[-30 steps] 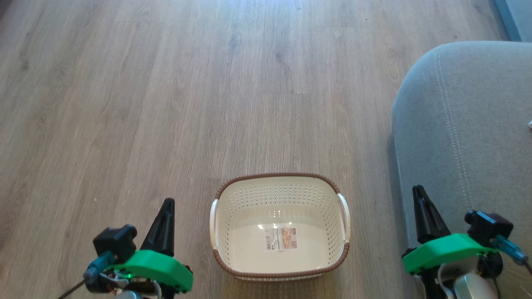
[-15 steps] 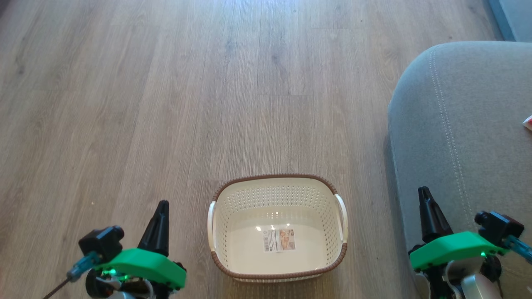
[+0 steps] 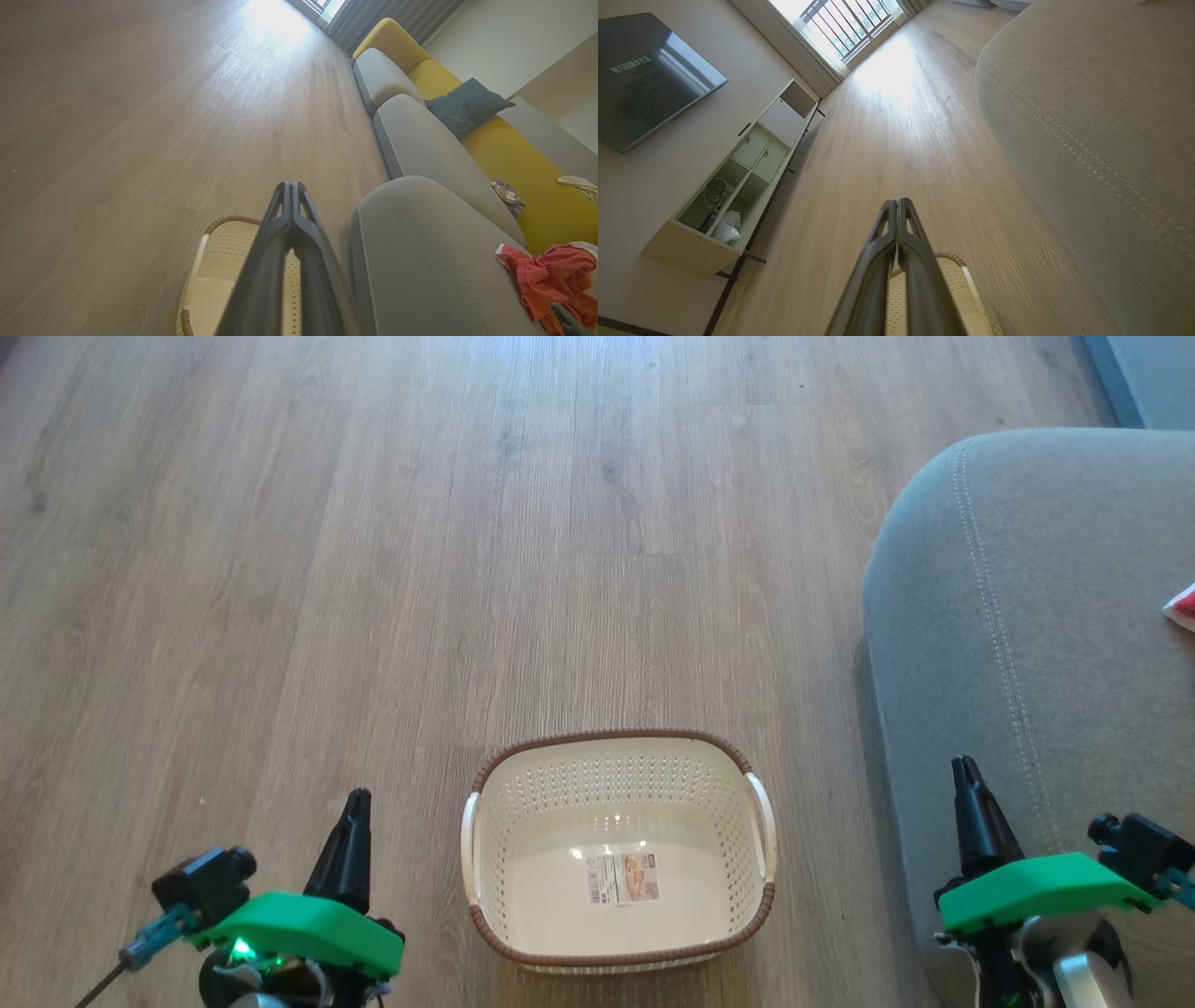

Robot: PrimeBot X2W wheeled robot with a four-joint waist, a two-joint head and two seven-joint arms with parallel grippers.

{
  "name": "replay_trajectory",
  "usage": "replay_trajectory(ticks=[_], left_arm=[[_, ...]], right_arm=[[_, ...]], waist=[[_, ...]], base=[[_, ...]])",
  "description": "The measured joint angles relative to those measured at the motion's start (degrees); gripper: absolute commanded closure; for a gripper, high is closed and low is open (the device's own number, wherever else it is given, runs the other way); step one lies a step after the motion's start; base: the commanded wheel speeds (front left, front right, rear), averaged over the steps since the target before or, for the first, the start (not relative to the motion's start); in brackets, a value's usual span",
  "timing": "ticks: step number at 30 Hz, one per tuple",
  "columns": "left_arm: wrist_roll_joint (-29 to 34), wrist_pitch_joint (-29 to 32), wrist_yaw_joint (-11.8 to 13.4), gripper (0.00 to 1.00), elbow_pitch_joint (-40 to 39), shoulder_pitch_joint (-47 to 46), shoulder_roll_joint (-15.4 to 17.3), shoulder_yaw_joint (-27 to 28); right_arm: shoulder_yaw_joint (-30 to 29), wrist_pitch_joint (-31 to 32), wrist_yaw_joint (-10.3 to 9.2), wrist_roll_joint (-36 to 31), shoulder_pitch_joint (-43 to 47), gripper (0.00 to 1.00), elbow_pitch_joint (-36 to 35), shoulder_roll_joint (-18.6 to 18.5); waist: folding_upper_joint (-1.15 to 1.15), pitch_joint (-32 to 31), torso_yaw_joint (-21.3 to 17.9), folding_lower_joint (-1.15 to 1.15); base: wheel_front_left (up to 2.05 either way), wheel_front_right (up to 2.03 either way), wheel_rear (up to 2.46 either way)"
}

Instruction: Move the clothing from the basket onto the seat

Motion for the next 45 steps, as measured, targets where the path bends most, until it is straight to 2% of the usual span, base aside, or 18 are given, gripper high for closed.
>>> replay_trajectory(ticks=[45], left_arm=[[-27.54,7.23,-3.02,1.00,0.93,-1.36,0.07,5.19]], right_arm=[[-3.15,7.50,-0.01,25.62,-0.25,1.00,-0.88,0.31]], waist=[[0.00,-1.07,-2.17,0.00]], base=[[0.00,0.00,0.00]])
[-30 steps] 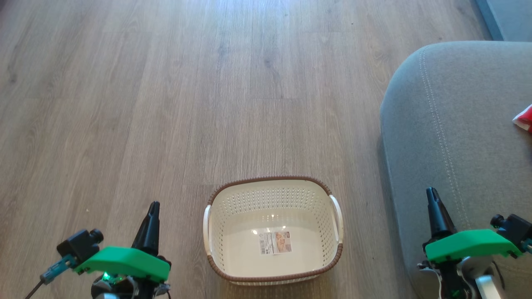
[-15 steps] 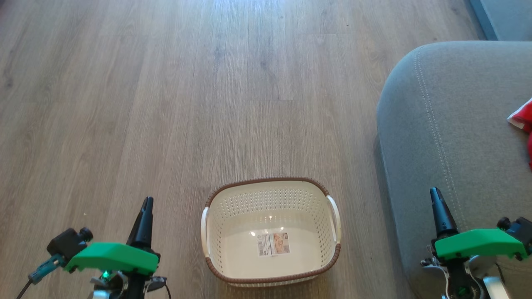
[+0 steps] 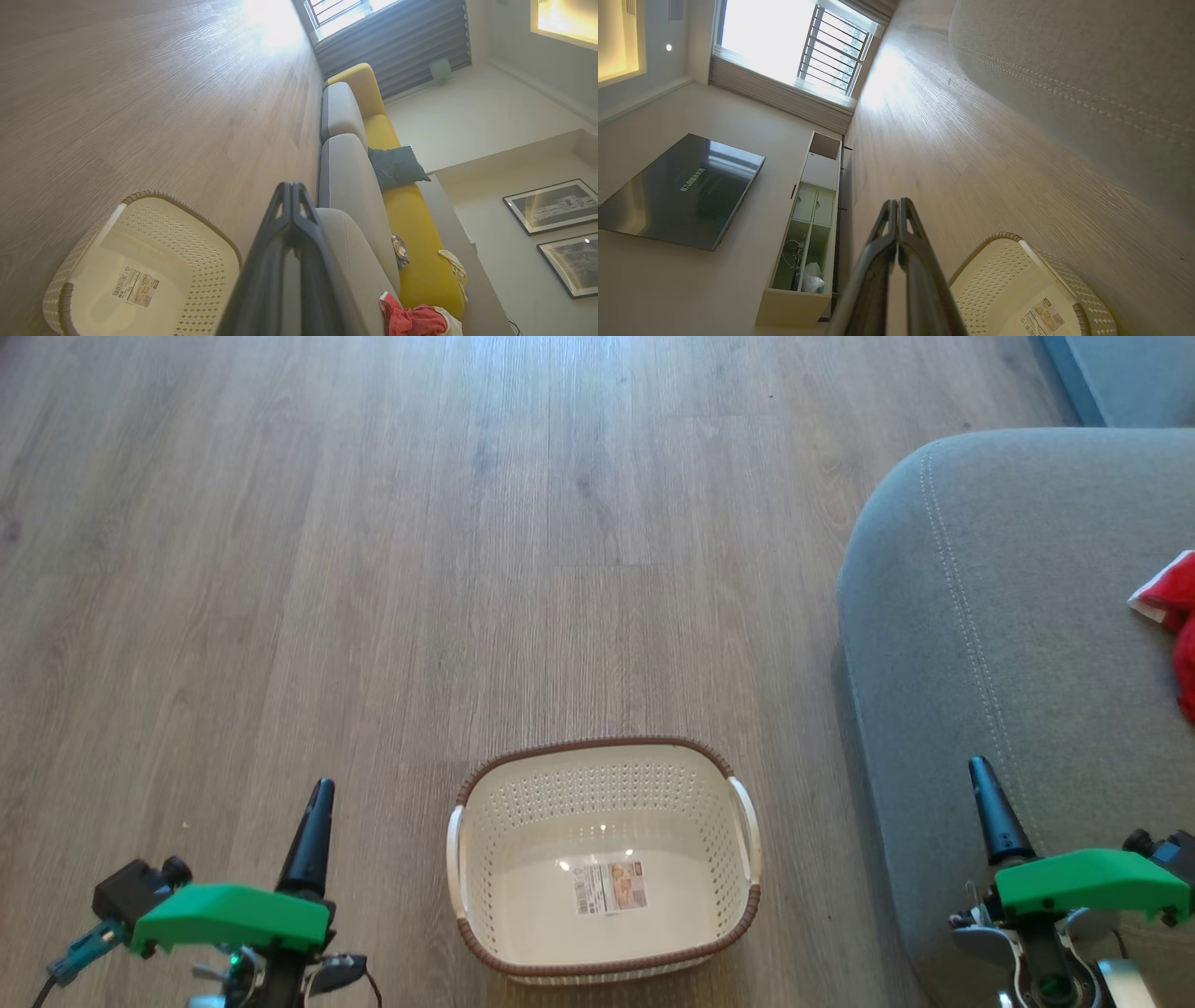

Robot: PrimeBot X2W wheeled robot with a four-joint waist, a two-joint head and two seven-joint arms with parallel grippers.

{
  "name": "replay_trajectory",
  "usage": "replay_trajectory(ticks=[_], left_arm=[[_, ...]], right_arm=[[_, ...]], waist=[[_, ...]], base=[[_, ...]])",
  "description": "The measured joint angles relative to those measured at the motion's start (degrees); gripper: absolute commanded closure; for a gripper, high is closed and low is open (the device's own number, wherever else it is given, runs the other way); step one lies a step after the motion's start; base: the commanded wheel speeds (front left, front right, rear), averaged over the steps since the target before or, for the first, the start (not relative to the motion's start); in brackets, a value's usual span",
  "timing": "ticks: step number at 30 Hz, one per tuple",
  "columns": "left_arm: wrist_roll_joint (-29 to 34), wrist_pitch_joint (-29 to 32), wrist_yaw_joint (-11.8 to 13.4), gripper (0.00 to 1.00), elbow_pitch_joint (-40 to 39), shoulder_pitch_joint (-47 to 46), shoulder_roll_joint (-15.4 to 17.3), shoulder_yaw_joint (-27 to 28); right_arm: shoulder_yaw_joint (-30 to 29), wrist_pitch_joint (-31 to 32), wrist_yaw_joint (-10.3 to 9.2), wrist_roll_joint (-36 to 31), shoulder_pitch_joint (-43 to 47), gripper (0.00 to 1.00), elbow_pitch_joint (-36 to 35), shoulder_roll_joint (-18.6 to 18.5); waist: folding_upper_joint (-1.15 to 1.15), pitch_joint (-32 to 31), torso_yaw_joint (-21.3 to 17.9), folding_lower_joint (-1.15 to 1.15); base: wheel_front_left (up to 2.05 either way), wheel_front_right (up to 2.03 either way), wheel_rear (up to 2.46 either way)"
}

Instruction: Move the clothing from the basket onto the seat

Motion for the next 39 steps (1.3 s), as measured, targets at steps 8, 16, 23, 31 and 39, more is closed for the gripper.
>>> replay_trajectory(ticks=[8,16,23,31,39], left_arm=[[-4.87,1.33,-0.53,1.00,0.31,-0.08,-0.01,0.60],[-8.98,2.42,-0.77,1.00,0.59,-0.45,-0.01,1.78],[-13.22,3.64,-1.33,1.00,0.77,-1.22,-0.01,2.30],[-17.94,4.90,-2.00,1.00,0.93,-1.23,-0.02,3.61],[-22.79,6.37,-2.50,1.00,1.16,-1.26,-0.03,4.20]], right_arm=[[-0.81,1.16,0.00,4.41,-0.05,1.00,-0.09,0.12],[-1.20,2.20,0.00,8.31,-0.16,1.00,-0.16,0.15],[-1.68,3.54,0.00,12.34,-0.98,1.00,-0.44,0.18],[-2.48,4.72,0.00,16.94,-0.98,1.00,-0.48,0.21],[-2.98,5.75,0.00,21.40,-0.98,1.00,-0.65,0.27]], waist=[[0.00,-0.19,-0.38,0.00],[0.00,-0.35,-0.72,0.00],[0.00,-0.52,-1.06,0.00],[0.00,-0.70,-1.44,0.00],[0.00,-0.90,-1.82,0.00]], base=[[0.00,0.00,0.00],[0.00,0.00,0.00],[0.00,0.00,0.00],[0.00,0.00,0.00],[0.00,0.00,0.00]])
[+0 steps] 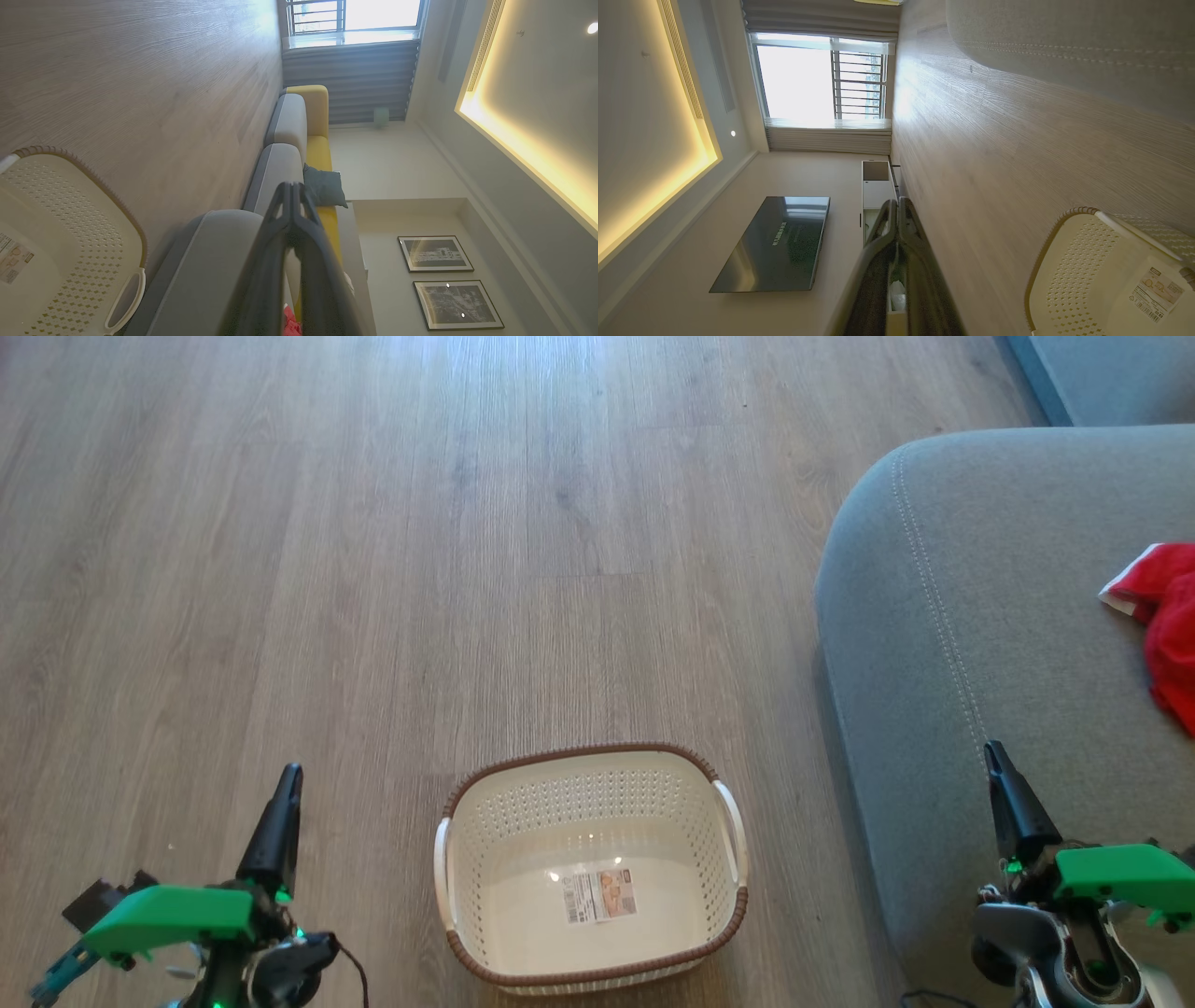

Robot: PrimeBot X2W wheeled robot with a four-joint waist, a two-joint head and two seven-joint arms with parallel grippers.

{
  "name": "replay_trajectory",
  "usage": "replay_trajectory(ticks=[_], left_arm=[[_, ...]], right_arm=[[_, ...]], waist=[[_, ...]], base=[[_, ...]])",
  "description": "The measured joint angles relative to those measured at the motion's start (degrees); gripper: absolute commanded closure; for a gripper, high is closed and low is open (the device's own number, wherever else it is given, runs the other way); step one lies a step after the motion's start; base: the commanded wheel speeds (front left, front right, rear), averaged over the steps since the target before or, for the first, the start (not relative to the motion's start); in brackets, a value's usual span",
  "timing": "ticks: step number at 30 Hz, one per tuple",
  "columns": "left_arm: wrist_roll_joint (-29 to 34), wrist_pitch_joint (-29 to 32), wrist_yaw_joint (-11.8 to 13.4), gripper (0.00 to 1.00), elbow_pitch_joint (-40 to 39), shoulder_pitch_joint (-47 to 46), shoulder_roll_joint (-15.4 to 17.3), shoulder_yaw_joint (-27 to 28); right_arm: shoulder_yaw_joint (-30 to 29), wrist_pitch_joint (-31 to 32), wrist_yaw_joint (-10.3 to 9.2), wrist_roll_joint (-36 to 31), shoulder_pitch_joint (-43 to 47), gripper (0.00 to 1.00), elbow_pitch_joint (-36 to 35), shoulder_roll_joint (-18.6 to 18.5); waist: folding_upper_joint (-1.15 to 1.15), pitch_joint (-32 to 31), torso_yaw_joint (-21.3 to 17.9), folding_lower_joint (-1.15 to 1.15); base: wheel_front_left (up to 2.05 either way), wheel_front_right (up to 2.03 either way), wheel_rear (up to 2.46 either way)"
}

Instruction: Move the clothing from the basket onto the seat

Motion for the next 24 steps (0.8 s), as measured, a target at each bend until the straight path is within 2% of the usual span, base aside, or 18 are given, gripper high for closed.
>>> replay_trajectory(ticks=[4,24], left_arm=[[-1.76,0.49,-0.07,1.00,0.04,-0.13,-0.01,0.70],[-1.75,0.76,-0.07,1.00,0.05,-0.19,-0.05,1.18]], right_arm=[[-0.15,0.98,0.00,1.76,0.00,1.00,-0.07,0.01],[-0.21,0.99,-0.03,1.76,0.00,1.00,-0.08,0.04]], waist=[[0.00,-0.06,-0.12,0.00],[0.00,-0.05,-0.11,0.00]], base=[[0.00,0.00,0.00],[0.00,0.00,0.00]])
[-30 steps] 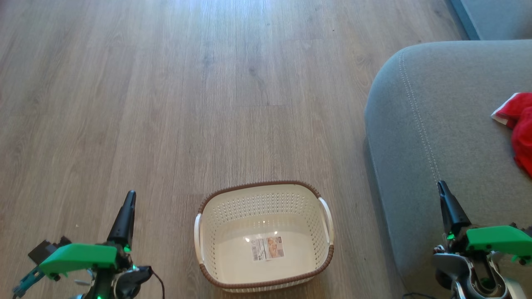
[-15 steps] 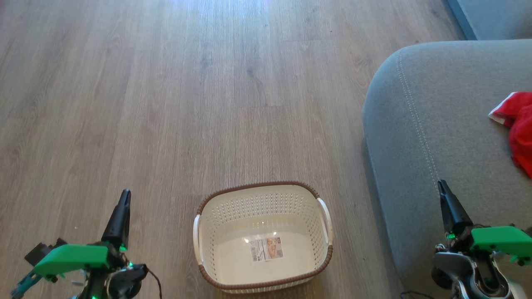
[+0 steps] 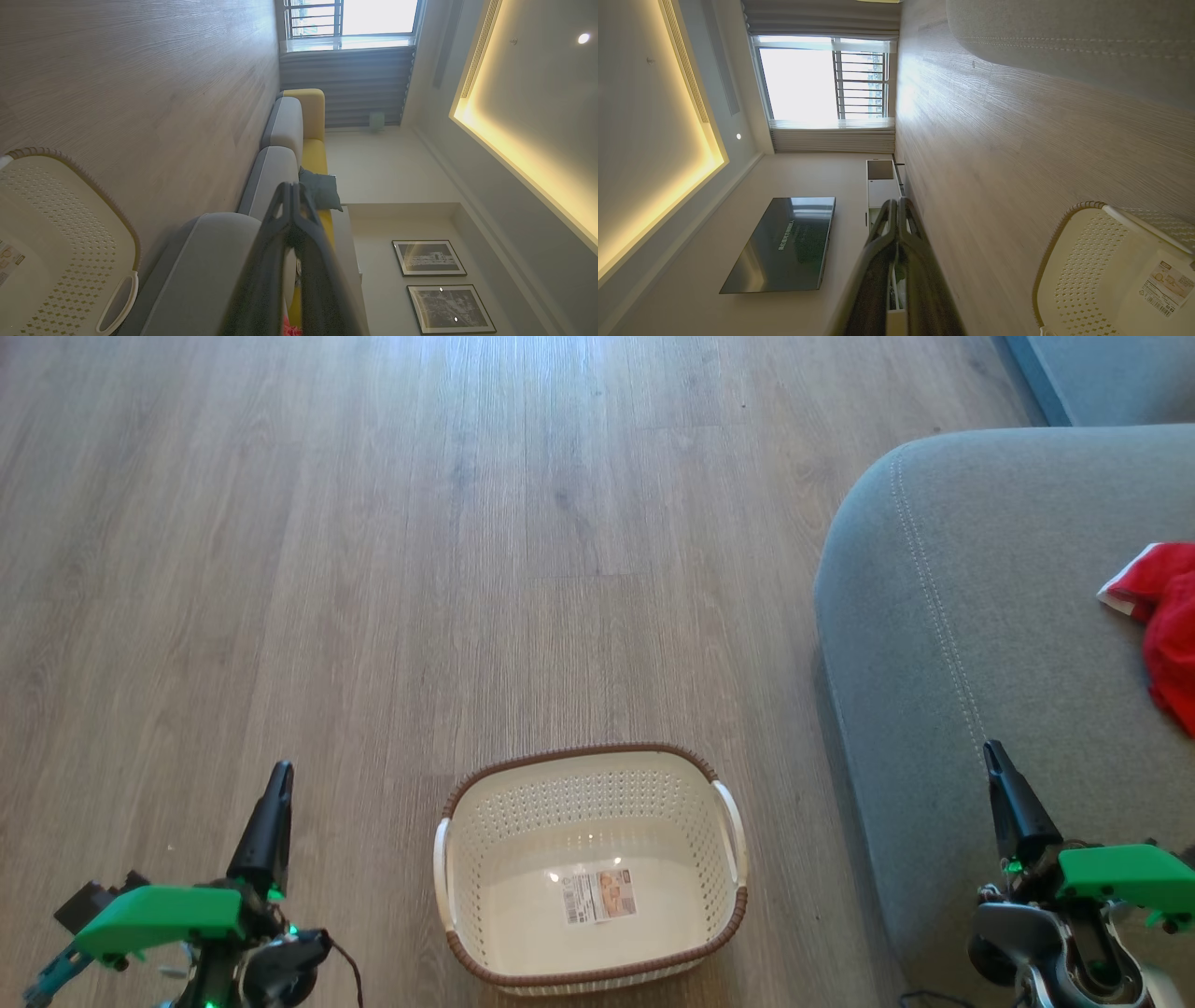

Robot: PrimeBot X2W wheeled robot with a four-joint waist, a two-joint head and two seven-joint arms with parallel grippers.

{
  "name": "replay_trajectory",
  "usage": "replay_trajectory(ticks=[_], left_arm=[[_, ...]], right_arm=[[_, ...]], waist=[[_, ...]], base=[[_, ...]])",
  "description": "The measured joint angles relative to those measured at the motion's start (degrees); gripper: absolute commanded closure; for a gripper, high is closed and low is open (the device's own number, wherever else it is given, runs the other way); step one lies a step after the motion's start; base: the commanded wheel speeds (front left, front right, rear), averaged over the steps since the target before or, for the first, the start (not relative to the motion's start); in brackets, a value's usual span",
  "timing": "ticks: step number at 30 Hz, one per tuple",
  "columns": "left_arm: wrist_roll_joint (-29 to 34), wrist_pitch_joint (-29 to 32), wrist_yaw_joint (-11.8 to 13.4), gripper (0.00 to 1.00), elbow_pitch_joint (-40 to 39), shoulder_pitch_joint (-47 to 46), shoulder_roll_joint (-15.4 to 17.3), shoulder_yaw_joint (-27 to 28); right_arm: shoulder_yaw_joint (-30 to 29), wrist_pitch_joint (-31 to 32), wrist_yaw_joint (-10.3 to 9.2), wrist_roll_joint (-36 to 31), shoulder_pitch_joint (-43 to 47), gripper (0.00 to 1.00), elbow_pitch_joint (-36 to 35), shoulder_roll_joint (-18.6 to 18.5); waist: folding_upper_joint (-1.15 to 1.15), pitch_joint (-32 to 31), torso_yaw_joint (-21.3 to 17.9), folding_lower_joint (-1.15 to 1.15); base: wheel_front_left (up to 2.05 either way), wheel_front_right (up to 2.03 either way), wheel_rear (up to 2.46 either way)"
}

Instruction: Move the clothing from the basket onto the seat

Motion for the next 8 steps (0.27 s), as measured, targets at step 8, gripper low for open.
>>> replay_trajectory(ticks=[8], left_arm=[[0.00,0.15,0.00,1.00,0.00,-0.07,-0.03,0.08]], right_arm=[[-0.01,0.00,0.00,0.00,0.00,1.00,0.00,0.00]], waist=[[0.00,0.00,0.00,0.00]], base=[[0.00,0.00,0.00]])
